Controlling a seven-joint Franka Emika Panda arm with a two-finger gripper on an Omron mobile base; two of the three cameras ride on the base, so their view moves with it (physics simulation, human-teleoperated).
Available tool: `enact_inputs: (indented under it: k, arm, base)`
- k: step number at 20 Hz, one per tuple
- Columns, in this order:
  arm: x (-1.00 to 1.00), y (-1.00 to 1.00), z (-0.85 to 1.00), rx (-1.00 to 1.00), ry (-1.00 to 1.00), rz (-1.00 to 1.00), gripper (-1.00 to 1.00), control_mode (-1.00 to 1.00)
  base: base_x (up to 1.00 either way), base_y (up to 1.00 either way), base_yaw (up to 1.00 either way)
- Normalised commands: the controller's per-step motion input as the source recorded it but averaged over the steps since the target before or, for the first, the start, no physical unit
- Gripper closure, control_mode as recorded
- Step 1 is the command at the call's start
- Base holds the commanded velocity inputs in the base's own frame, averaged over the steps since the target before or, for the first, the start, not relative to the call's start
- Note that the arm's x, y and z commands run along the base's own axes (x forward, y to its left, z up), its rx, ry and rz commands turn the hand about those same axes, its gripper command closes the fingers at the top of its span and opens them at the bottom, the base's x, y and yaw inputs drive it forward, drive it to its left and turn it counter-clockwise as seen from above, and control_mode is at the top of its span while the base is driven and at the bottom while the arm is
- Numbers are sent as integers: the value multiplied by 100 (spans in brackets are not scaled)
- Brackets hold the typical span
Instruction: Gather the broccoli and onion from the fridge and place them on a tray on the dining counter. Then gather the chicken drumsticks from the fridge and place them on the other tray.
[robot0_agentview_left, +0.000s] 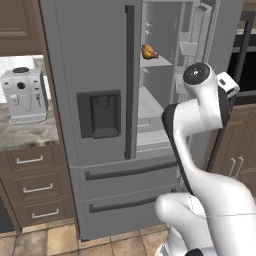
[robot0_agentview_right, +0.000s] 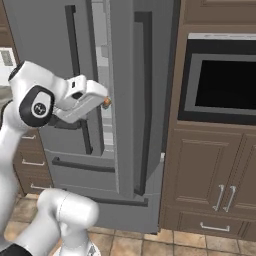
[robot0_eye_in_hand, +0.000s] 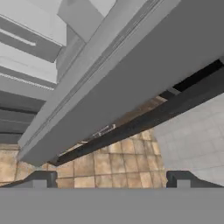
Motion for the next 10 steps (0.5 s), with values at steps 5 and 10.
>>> enact_inputs:
  k: [5, 10]
  arm:
    - [38, 84, -61, -17, 49, 5, -100, -100]
    - [62, 54, -82, -15, 71, 21, -100, -100]
  base:
    - [0, 0, 0]
    - [0, 0, 0]
